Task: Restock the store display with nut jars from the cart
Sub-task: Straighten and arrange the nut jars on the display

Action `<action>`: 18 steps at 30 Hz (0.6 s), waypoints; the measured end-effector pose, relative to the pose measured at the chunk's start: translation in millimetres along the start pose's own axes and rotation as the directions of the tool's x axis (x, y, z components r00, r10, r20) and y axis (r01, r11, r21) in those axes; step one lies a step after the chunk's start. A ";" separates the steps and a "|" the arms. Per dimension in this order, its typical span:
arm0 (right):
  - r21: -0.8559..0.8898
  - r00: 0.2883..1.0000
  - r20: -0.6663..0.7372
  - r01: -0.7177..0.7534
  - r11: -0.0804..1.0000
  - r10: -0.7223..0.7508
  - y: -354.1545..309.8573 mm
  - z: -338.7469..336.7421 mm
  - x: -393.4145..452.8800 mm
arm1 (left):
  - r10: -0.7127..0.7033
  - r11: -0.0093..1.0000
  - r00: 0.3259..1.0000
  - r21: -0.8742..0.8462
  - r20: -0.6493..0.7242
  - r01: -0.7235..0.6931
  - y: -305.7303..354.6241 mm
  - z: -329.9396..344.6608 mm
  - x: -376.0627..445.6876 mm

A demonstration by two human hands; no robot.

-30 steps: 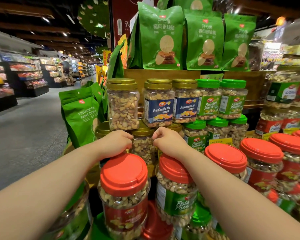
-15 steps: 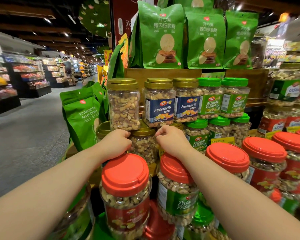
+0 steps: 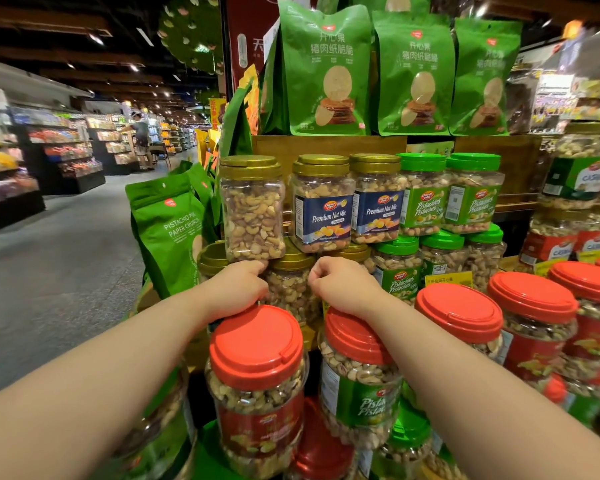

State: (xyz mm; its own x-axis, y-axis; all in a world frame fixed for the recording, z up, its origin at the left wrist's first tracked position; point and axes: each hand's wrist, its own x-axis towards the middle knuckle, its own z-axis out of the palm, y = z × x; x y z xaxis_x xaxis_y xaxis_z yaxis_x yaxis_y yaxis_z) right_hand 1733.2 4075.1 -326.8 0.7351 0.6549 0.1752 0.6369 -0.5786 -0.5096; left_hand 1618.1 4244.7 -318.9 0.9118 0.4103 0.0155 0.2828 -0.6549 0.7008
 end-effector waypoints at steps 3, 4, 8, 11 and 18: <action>-0.057 0.999 0.043 -0.014 0.998 0.017 -1.9 -0.1 0.8 | 0.012 1.000 0.999 0.012 -0.038 -0.011 0.5 2.6 -1.2; -0.063 0.998 0.052 -0.017 0.998 0.020 -2.2 0.2 1.2 | 0.018 0.999 0.999 0.031 -0.035 -0.017 3.5 1.8 -3.8; -0.025 0.999 0.021 -0.037 0.999 0.037 -1.5 0.9 2.7 | 0.006 0.995 0.994 0.104 -0.107 0.005 6.5 2.0 -7.6; 0.062 0.995 -0.081 -0.057 0.996 0.062 1.4 0.8 3.5 | 0.025 0.992 0.995 0.127 -0.093 -0.013 5.1 8.7 -4.3; 0.098 0.993 -0.091 -0.068 0.993 0.077 1.2 -1.1 -0.6 | -0.010 0.988 0.995 0.152 -0.102 0.025 2.5 8.4 2.6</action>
State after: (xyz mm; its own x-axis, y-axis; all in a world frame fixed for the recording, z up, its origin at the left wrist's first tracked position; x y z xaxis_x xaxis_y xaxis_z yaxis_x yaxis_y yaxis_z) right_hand 1733.8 4073.5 -326.6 0.8001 0.5615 0.2113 0.5595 -0.5713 -0.6005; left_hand 1623.7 4238.7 -323.1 0.8739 0.4793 0.0811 0.3477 -0.7329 0.5847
